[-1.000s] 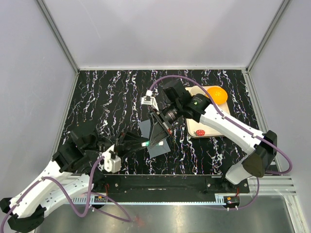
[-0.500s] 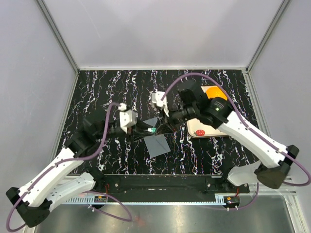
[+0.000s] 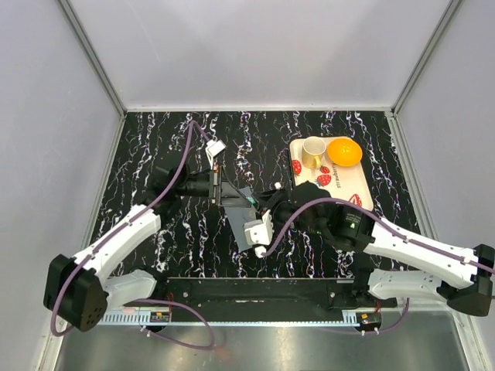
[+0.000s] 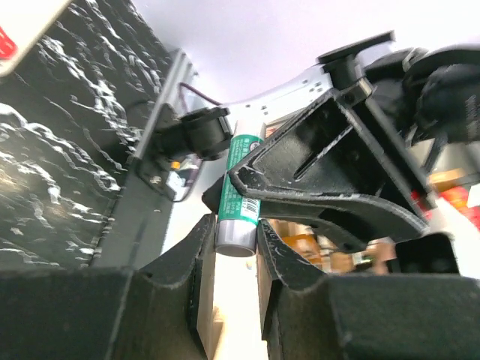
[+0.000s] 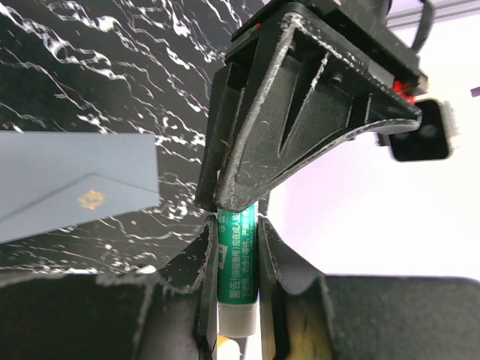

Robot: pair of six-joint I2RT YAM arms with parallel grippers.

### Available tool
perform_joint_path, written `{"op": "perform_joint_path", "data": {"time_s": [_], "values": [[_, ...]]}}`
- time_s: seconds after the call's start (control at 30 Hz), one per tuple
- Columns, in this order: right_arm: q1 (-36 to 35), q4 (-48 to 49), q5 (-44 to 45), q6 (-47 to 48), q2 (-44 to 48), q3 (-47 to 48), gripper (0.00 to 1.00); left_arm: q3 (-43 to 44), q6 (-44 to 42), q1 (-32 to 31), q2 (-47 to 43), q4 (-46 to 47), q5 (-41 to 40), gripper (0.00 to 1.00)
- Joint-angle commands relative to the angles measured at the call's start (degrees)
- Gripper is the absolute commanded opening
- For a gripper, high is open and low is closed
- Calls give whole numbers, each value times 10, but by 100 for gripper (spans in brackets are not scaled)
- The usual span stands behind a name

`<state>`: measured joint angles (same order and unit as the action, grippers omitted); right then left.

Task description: Place the letter into the envelope and seal it

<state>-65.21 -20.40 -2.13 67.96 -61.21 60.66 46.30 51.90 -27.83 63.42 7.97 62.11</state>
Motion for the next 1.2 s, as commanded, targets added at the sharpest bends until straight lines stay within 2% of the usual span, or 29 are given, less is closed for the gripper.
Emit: {"op": "perform_joint_path", "data": {"time_s": [0.0,0.07,0.1,0.13,0.17,0.2,0.23,0.27,0.3,0.33,0.37,0.4,0.43,0.47,0.5,0.6,0.67,0.73,0.77,0.8,0.87,0.97,1.17], "values": [[-32,115,-6,112,5,-23,0,-42,272,12,22,269,-7,4],[-32,115,17,83,0,-5,0,-50,271,22,18,292,-2,20],[-33,90,19,41,-9,7,0,-50,248,28,10,318,-2,33],[-31,81,34,16,-13,18,0,-46,227,44,2,315,-1,40],[-29,69,36,-15,-16,43,0,-27,194,54,-19,297,-3,46],[-25,24,28,-79,-22,59,0,-11,151,67,-31,218,-5,50],[-10,-4,23,-116,-27,76,0,4,38,80,-43,170,-5,58],[3,-29,-29,-158,-31,110,0,42,-35,102,-66,124,0,62],[17,-72,-56,-250,-43,127,0,61,-117,110,-78,18,6,64],[51,-96,-89,-289,-54,145,0,80,-309,113,-91,-49,-2,67],[68,-122,-154,-327,-65,180,0,101,-405,113,-120,-107,-6,67],[84,-152,-183,-406,-86,195,0,99,-482,113,-138,-153,-2,67],[105,-166,-222,-437,-96,206,0,88,-593,113,-158,-153,2,69],[141,-180,-321,-461,-107,227,0,65,-645,114,-199,-154,9,71],[154,-202,-354,-512,-128,236,0,51,-744,113,-217,-155,22,72],[183,-207,-480,-600,-162,250,0,11,-880,106,-271,-156,62,75],[190,-202,-554,-641,-181,255,0,-2,-913,88,-285,-157,49,77],[195,-177,-632,-722,-209,250,0,-8,-955,63,-287,-158,31,76],[198,-114,-653,-758,-213,229,0,-10,-968,55,-287,-159,28,76],[201,-77,-671,-834,-217,218,0,-10,-999,46,-287,-165,27,75],[203,-21,-692,-884,-224,205,0,-3,-1030,18,-282,-194,20,74],[203,-2,-703,-902,-233,207,0,13,-1073,-12,-276,-231,14,69],[202,48,-723,-944,-236,193,0,19,-1100,-49,-272,-247,-3,47]]}}
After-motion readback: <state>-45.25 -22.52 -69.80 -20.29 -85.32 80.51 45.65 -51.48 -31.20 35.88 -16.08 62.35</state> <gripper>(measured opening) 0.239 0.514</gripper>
